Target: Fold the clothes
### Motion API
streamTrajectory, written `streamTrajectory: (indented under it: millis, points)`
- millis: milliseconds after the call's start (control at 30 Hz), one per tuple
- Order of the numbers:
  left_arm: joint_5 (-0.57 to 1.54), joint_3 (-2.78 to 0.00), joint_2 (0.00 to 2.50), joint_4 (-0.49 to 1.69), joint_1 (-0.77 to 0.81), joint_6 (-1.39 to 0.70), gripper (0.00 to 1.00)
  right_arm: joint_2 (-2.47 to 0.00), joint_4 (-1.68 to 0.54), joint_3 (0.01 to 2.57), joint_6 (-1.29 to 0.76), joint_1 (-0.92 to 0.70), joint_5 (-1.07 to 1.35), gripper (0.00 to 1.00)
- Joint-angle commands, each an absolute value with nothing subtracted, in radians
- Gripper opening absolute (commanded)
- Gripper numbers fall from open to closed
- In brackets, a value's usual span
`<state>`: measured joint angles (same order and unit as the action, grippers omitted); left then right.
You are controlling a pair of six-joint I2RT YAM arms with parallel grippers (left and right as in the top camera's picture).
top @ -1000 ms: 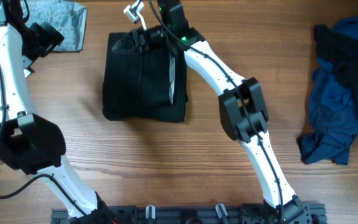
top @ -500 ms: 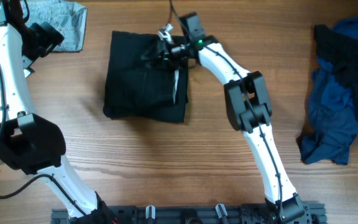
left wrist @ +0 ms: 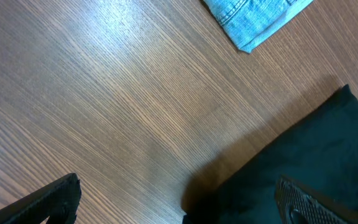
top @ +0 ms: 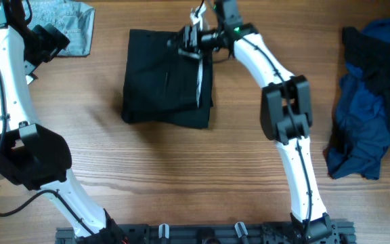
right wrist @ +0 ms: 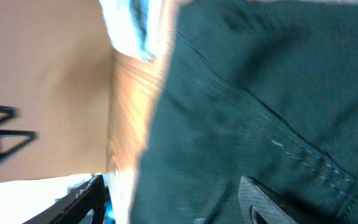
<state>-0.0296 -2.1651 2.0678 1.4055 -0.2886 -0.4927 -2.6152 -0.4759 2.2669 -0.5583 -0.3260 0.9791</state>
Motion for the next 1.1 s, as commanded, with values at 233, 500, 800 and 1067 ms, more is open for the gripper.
streamTrajectory:
  millis: [233, 500, 800, 1067]
  points:
    - [-0.039, -2.185, 2.042, 1.403, -0.293, -0.506, 1.0, -2.448, -0.7, 2.269, -0.516, -0.398, 1.048, 0.78]
    - [-0.039, -2.185, 2.042, 1.403, -0.293, -0.506, 1.0, -2.449, -0.831, 2.147, -0.431, -0.474, 0.959, 0.9]
    - [-0.039, -2.185, 2.042, 1.402, -0.293, -0.506, 1.0, -2.449, -0.713, 1.813, -0.312, -0.471, 0.95, 0.95]
    - [-0.039, -2.185, 2.042, 1.371, -0.293, -0.506, 1.0, -2.444, -0.542, 1.665, -0.352, -0.445, 1.032, 0.88]
